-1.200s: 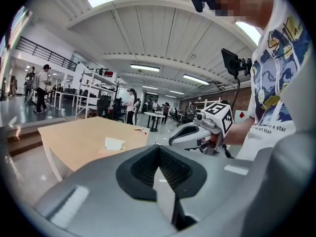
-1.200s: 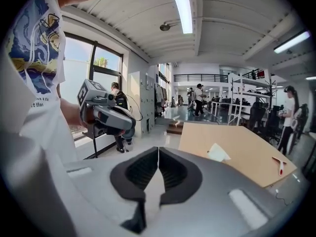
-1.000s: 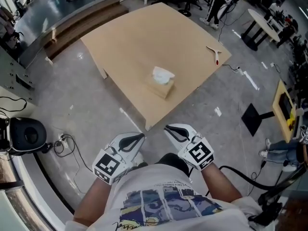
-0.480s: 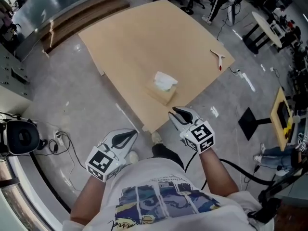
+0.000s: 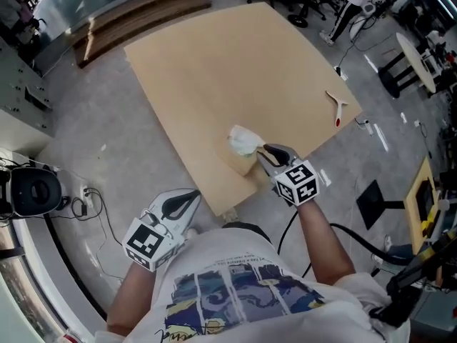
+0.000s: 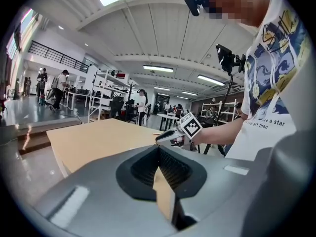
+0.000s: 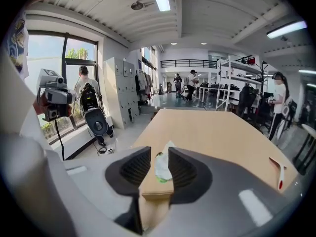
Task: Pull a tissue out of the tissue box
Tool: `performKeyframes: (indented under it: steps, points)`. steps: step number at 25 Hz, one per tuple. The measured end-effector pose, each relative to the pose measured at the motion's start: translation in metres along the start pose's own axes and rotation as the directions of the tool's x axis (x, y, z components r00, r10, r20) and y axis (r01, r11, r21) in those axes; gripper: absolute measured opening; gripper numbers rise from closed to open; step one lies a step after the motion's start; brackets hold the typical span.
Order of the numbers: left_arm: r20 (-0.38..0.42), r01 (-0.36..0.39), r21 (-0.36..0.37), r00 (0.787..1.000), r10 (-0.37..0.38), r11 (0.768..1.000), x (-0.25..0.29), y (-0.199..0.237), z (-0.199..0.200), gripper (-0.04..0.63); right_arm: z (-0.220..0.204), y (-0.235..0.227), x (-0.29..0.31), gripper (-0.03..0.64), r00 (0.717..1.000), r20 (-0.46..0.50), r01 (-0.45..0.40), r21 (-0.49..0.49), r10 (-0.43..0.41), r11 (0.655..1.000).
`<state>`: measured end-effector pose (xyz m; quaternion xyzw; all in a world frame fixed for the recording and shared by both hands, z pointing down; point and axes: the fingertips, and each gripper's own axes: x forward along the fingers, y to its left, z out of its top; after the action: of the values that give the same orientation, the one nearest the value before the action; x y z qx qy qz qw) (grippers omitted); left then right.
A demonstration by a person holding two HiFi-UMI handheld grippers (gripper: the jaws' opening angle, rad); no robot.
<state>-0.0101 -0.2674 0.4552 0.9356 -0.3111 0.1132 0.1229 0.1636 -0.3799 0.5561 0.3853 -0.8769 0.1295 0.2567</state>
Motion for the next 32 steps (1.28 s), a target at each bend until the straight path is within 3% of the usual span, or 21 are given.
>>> performKeyframes:
  steps: [10,19,32]
  points:
    - [-0.032,-0.101,-0.037,0.994,0.1,0.994,0.03,0.011,0.012,0.006,-0.018,-0.049,0.054,0.124,0.984,-0.085,-0.15,0.053,0.154,0.987]
    - [-0.064,-0.177,-0.071,0.983,0.172,0.982,0.046,0.022,0.007,0.006,-0.042,-0.064,0.098,0.133,0.949,-0.137,-0.264,0.153,0.285,0.952]
    - [-0.09,-0.185,-0.064,0.98,0.179,0.981,0.051,0.027,0.006,0.006,-0.051,-0.047,0.115,0.123,0.897,-0.158,-0.376,0.219,0.413,0.9]
